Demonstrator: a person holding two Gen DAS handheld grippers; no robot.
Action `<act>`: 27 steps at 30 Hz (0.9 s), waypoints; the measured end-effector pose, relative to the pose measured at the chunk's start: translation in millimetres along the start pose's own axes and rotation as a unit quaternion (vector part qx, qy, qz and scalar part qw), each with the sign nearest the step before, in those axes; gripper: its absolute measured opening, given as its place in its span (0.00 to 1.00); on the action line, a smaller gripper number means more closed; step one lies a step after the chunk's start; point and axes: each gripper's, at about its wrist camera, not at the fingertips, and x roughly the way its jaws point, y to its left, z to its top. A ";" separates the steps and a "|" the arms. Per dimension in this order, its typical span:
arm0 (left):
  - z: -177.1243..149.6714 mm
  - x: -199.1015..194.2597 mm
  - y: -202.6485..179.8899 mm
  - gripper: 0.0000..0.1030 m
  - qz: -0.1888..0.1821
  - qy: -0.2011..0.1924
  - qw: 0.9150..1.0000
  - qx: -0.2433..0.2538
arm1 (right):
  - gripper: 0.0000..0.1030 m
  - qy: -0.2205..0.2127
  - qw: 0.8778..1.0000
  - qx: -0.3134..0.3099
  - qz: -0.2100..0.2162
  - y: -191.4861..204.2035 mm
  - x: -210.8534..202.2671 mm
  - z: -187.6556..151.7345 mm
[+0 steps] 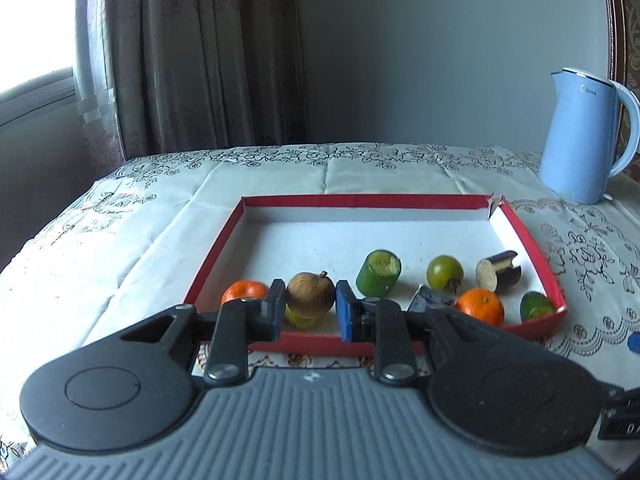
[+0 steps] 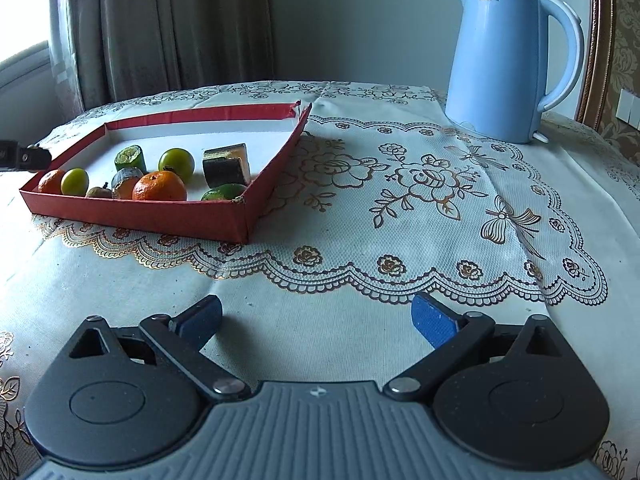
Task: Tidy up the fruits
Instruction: 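Carry the longan over the red box with the left gripper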
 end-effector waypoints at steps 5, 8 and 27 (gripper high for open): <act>6.1 13.9 -5.5 0.23 0.002 0.006 1.000 -0.002 | 0.99 0.000 1.000 0.000 0.000 0.3 0.2 -0.1; 7.0 24.5 -7.1 0.23 0.005 0.013 1.000 -0.005 | 0.99 0.001 1.000 -0.001 0.000 -0.5 0.7 0.1; 4.2 55.3 -2.5 0.24 0.001 0.024 0.999 -0.026 | 1.00 0.001 1.000 0.000 0.000 -0.9 1.3 0.7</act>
